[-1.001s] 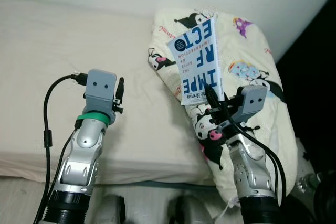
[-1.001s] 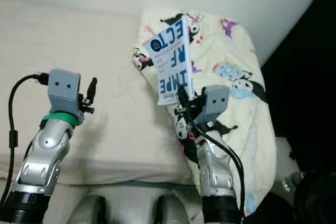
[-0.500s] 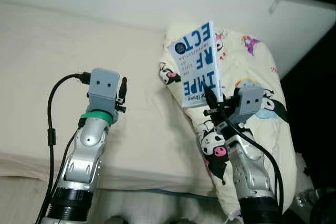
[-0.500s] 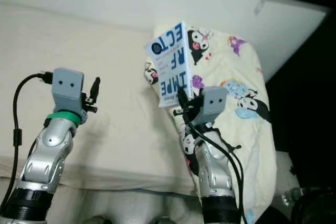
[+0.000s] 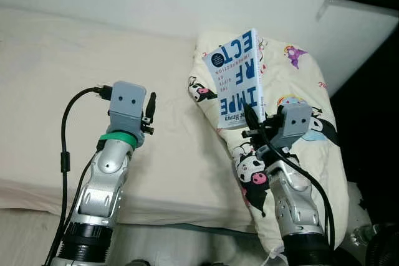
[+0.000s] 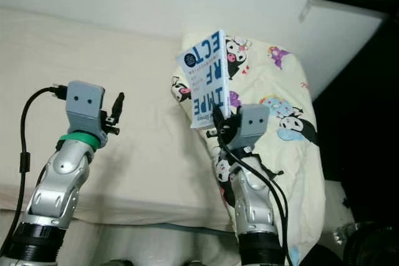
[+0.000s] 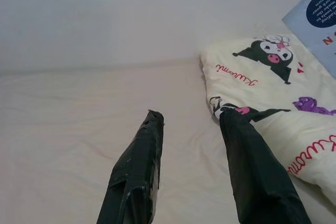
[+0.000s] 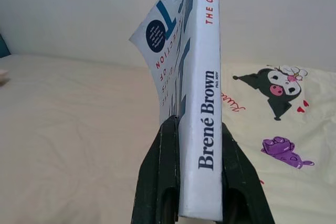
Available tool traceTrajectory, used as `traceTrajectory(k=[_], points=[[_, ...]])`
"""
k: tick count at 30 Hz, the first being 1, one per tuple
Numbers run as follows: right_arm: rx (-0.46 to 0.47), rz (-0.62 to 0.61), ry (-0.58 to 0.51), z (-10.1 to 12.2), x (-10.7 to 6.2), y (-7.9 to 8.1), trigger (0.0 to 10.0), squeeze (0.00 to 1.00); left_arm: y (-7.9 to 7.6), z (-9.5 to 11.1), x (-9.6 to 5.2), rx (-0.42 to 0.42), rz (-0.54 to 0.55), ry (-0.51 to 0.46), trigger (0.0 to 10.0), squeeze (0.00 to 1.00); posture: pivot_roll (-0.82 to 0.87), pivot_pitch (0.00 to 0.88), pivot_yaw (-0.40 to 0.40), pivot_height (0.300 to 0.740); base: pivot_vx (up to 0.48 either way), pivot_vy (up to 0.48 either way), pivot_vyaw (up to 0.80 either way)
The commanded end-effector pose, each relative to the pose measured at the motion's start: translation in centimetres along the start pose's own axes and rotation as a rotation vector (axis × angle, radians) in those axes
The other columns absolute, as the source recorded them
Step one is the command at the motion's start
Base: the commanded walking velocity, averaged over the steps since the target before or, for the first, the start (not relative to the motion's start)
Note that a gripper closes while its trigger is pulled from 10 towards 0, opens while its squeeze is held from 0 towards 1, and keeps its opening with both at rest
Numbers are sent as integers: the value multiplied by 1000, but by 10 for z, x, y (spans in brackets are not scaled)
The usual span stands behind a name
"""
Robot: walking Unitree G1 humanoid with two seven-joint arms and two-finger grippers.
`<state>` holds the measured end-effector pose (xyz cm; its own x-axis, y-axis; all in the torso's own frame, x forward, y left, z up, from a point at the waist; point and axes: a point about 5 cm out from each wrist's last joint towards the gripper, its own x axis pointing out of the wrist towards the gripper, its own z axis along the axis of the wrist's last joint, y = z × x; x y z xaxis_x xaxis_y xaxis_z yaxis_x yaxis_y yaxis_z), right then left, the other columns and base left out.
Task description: Clean up the room
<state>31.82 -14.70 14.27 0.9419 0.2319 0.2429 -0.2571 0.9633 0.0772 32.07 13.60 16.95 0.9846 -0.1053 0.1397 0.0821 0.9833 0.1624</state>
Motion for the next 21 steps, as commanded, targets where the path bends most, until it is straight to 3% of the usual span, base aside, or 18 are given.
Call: traceTrajectory(k=[1,21], points=[[-12,-6,-31,4,0,-2,10000,0,-3,-3,1,-15,-10,15,10000,0,38,19,-40,735,0,289,0],[-4,-3,-31,1,1,1,10000,0,0,-3,2,-1,-12,16,10000,0,42,14,-30,735,0,298,0]])
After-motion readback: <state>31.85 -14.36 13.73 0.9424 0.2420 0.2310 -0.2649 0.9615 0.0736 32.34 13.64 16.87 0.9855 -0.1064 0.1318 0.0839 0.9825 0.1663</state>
